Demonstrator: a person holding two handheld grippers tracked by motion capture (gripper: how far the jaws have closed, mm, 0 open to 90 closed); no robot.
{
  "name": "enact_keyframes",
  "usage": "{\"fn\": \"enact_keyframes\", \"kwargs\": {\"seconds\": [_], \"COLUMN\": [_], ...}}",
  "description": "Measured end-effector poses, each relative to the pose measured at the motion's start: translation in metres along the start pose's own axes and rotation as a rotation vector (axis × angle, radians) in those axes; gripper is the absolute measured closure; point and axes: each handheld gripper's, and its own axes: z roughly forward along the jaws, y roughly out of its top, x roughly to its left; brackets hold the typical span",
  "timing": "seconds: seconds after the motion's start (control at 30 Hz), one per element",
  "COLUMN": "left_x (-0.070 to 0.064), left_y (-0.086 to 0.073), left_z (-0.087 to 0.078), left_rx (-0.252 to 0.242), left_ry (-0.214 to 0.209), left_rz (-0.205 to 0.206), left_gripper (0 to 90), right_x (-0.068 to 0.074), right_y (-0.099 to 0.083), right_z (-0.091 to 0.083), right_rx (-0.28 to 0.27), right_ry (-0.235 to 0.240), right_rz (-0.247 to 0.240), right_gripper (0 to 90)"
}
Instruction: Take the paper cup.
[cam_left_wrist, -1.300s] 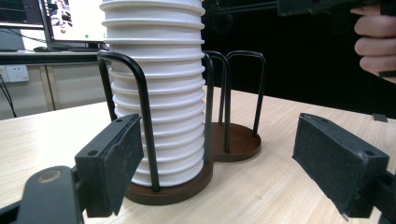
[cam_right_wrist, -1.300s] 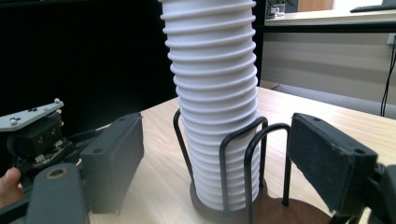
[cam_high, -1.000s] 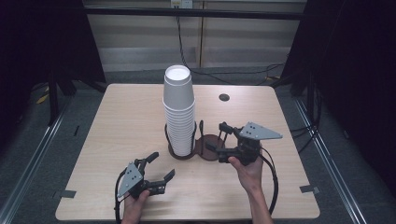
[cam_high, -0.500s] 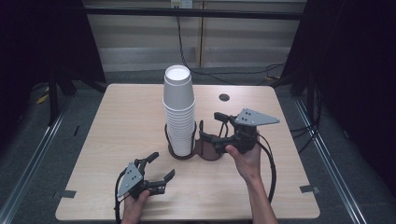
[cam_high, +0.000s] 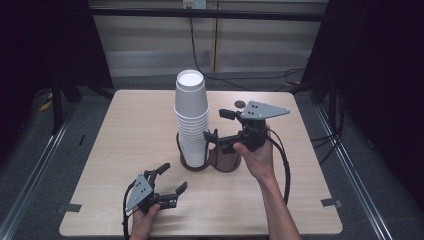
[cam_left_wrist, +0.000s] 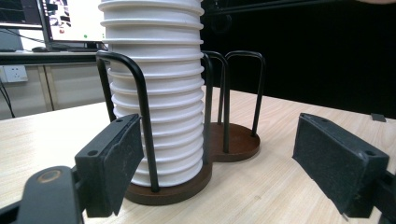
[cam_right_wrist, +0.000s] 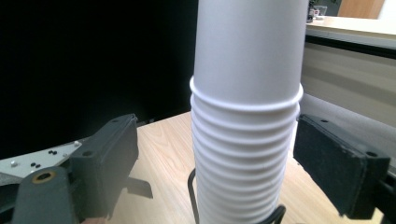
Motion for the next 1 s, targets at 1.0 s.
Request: {"fn": "enact_keyframes", "kwargs": {"seconds": [1.0], "left_x": [0.000], "left_y": [0.000], "left_z": [0.000], "left_rx": [0.000], "left_ry": [0.001], "left_rz": [-0.001], "left_gripper": [15.9], "right_x": [-0.021], "right_y": [0.074], "right_z": [0.058], "right_rx": [0.099], "right_ry": [-0.008], "right_rz": [-0.026], "right_gripper": [13.0]}}
